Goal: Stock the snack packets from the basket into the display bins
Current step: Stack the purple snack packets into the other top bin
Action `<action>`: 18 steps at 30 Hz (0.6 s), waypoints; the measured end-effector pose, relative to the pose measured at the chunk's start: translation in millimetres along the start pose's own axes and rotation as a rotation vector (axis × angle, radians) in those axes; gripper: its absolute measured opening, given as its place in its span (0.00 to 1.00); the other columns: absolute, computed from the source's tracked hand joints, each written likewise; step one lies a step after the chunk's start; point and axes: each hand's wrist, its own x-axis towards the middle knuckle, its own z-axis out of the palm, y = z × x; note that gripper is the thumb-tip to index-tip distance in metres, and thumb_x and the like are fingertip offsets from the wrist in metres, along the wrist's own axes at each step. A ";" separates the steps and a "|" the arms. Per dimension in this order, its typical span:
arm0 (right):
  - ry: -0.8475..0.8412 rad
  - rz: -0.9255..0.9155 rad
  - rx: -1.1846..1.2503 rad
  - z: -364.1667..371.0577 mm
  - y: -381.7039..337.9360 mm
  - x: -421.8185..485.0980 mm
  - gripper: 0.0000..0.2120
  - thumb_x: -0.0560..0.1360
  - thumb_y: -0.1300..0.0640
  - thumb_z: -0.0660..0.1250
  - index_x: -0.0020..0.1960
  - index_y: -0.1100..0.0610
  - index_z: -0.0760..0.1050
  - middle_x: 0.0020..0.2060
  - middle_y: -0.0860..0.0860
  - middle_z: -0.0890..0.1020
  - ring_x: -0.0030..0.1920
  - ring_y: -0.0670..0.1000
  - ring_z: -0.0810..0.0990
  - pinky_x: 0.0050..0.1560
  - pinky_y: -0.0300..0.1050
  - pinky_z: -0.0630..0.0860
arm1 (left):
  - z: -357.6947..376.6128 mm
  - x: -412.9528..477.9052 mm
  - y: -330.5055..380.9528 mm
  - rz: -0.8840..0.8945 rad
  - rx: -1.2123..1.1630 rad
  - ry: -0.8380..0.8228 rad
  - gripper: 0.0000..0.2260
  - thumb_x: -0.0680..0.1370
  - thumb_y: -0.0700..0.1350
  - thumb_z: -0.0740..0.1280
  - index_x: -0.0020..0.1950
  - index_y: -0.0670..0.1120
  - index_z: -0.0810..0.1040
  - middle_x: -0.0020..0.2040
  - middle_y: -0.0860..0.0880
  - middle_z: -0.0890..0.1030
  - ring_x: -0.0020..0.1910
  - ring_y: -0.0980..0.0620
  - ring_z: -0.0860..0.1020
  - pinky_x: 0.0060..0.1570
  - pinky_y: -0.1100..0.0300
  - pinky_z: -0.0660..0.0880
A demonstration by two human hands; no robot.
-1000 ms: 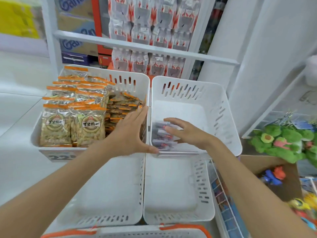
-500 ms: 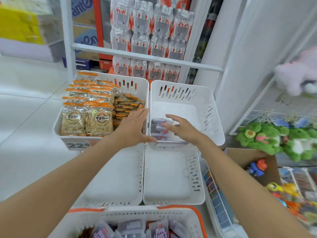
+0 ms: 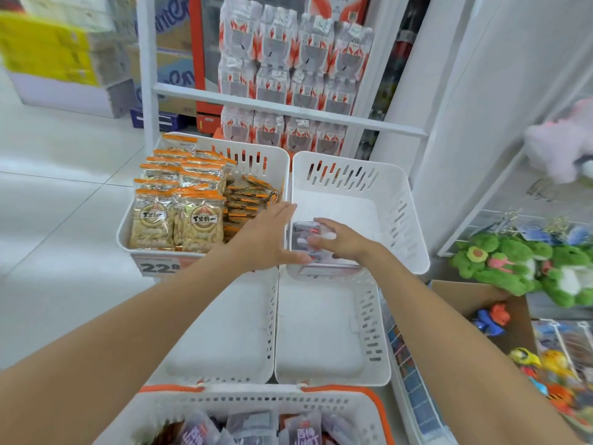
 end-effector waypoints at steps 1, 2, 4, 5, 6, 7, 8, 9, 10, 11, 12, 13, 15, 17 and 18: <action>0.011 -0.007 0.035 -0.8 1.1 6.2 0.28 0.76 0.45 0.70 0.73 0.49 0.66 0.71 0.50 0.69 0.64 0.52 0.73 0.55 0.49 0.79 | 5.9 3.2 -2.8 0.007 0.008 -0.004 0.51 0.69 0.68 0.70 0.81 0.47 0.49 0.81 0.51 0.49 0.79 0.50 0.49 0.77 0.53 0.51; 0.061 -0.024 0.078 -2.6 2.3 11.9 0.24 0.76 0.48 0.70 0.69 0.50 0.71 0.68 0.51 0.72 0.60 0.52 0.76 0.53 0.50 0.81 | 11.5 6.0 -6.0 0.014 0.021 0.005 0.51 0.68 0.69 0.69 0.81 0.47 0.48 0.81 0.51 0.48 0.79 0.50 0.48 0.77 0.54 0.49; 0.154 -0.046 0.128 -7.9 2.8 20.1 0.16 0.76 0.50 0.70 0.62 0.51 0.74 0.64 0.52 0.74 0.54 0.50 0.78 0.53 0.51 0.82 | 19.2 8.6 -10.7 0.032 0.030 0.045 0.52 0.68 0.70 0.69 0.81 0.48 0.47 0.81 0.52 0.47 0.79 0.51 0.46 0.76 0.56 0.46; 0.136 -0.046 0.154 -9.1 2.2 21.8 0.16 0.77 0.50 0.70 0.62 0.51 0.74 0.64 0.52 0.73 0.54 0.49 0.78 0.52 0.50 0.82 | 21.4 8.7 -12.2 0.039 0.019 0.061 0.52 0.68 0.70 0.68 0.81 0.48 0.46 0.81 0.53 0.46 0.79 0.52 0.46 0.76 0.57 0.45; 0.075 -0.038 0.193 -8.2 0.7 22.0 0.18 0.77 0.49 0.70 0.64 0.49 0.72 0.65 0.51 0.72 0.56 0.49 0.78 0.51 0.47 0.82 | 22.8 8.8 -13.9 0.046 0.008 0.072 0.52 0.67 0.70 0.68 0.81 0.48 0.46 0.81 0.54 0.46 0.79 0.53 0.45 0.75 0.58 0.44; -0.005 -0.037 0.225 -5.6 -1.4 21.2 0.21 0.76 0.49 0.70 0.67 0.46 0.69 0.66 0.49 0.71 0.59 0.49 0.77 0.50 0.44 0.81 | 23.8 8.4 -15.2 0.048 -0.003 0.080 0.52 0.67 0.70 0.69 0.81 0.49 0.46 0.81 0.55 0.46 0.79 0.54 0.45 0.74 0.59 0.44; -0.073 -0.055 0.224 -1.7 -3.5 19.8 0.25 0.76 0.49 0.71 0.70 0.44 0.67 0.66 0.48 0.70 0.60 0.48 0.76 0.51 0.41 0.79 | 24.2 7.9 -16.0 0.048 -0.014 0.085 0.52 0.67 0.70 0.69 0.81 0.50 0.46 0.80 0.57 0.46 0.79 0.54 0.45 0.74 0.59 0.44; -0.124 -0.088 0.193 2.4 -4.2 19.5 0.26 0.76 0.50 0.71 0.71 0.44 0.66 0.66 0.46 0.71 0.60 0.46 0.76 0.52 0.38 0.77 | 24.3 7.5 -16.2 0.047 -0.023 0.086 0.52 0.67 0.69 0.69 0.81 0.50 0.46 0.80 0.57 0.46 0.78 0.54 0.45 0.74 0.59 0.45; -0.151 -0.127 0.166 5.9 -3.7 19.9 0.26 0.76 0.50 0.72 0.70 0.44 0.67 0.66 0.45 0.72 0.60 0.44 0.76 0.54 0.37 0.76 | 24.3 7.2 -16.1 0.046 -0.028 0.087 0.52 0.67 0.69 0.69 0.81 0.50 0.46 0.80 0.58 0.46 0.78 0.55 0.45 0.75 0.58 0.46; -0.144 -0.154 0.157 8.1 -1.3 21.4 0.24 0.75 0.49 0.72 0.69 0.44 0.68 0.65 0.44 0.73 0.61 0.45 0.76 0.56 0.40 0.77 | 24.1 7.0 -15.7 0.043 -0.032 0.085 0.52 0.67 0.70 0.69 0.81 0.51 0.46 0.80 0.58 0.46 0.78 0.55 0.45 0.75 0.57 0.48; -0.111 -0.153 0.177 8.5 -1.2 20.7 0.23 0.75 0.48 0.72 0.68 0.44 0.69 0.64 0.45 0.74 0.61 0.47 0.76 0.58 0.43 0.78 | 24.2 6.7 -14.7 0.041 -0.033 0.084 0.52 0.67 0.70 0.69 0.81 0.51 0.46 0.80 0.59 0.46 0.78 0.55 0.45 0.76 0.56 0.48; -0.062 -0.139 0.200 7.0 -1.1 20.9 0.21 0.75 0.48 0.71 0.67 0.44 0.70 0.64 0.45 0.74 0.61 0.48 0.76 0.57 0.45 0.79 | 23.9 6.4 -14.4 0.039 -0.032 0.085 0.52 0.67 0.70 0.69 0.81 0.51 0.46 0.80 0.59 0.46 0.78 0.55 0.45 0.76 0.56 0.49; 0.019 -0.141 0.232 2.0 0.4 20.4 0.18 0.76 0.49 0.71 0.64 0.45 0.72 0.59 0.44 0.76 0.58 0.47 0.77 0.50 0.40 0.80 | 23.5 5.9 -13.5 0.032 -0.028 0.085 0.52 0.66 0.71 0.69 0.81 0.51 0.46 0.80 0.59 0.46 0.78 0.55 0.46 0.76 0.55 0.49; 0.060 -0.178 0.241 -1.1 2.6 20.1 0.16 0.76 0.51 0.72 0.61 0.44 0.72 0.54 0.41 0.77 0.53 0.45 0.78 0.46 0.36 0.79 | 23.0 5.6 -13.4 0.023 -0.030 0.081 0.53 0.66 0.71 0.68 0.81 0.52 0.46 0.80 0.59 0.46 0.78 0.54 0.46 0.77 0.55 0.49; 0.086 -0.192 0.208 -1.2 3.4 20.5 0.17 0.75 0.51 0.72 0.61 0.45 0.72 0.55 0.42 0.77 0.54 0.46 0.78 0.48 0.37 0.78 | 22.8 5.5 -13.3 0.019 -0.032 0.077 0.53 0.65 0.71 0.68 0.81 0.52 0.46 0.80 0.59 0.46 0.78 0.54 0.46 0.77 0.54 0.49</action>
